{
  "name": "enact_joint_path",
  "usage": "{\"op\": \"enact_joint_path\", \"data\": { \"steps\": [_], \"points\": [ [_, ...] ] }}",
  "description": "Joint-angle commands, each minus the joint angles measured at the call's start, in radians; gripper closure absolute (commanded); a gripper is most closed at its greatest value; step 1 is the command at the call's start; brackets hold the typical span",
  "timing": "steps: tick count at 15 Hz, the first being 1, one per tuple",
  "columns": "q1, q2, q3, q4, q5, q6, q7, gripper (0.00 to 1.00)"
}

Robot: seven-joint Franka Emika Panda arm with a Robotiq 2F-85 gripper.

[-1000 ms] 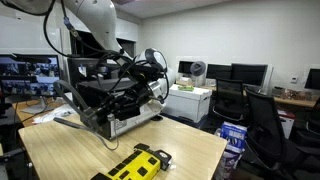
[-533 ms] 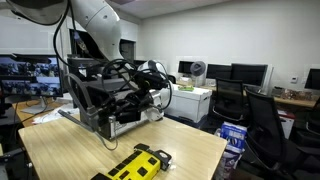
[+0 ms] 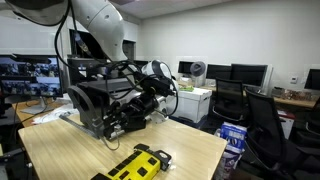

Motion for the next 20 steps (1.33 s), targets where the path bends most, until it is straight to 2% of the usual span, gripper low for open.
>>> {"op": "enact_joint_path", "data": {
  "steps": [1,8,15,20],
  "points": [
    [-0.021,0.033,-0.003,0.037,0.004,0.001,-0.031,0.92],
    [-0.019,0.107,-0.014,0.081,-0.041,-0.002,-0.021,0.92],
    [-0.027,0.186,-0.028,0.170,-0.036,-0.011,-0.020,0.92],
    [-0.026,0.211,-0.028,0.186,-0.072,0.039,-0.024,0.92]
  ]
}}
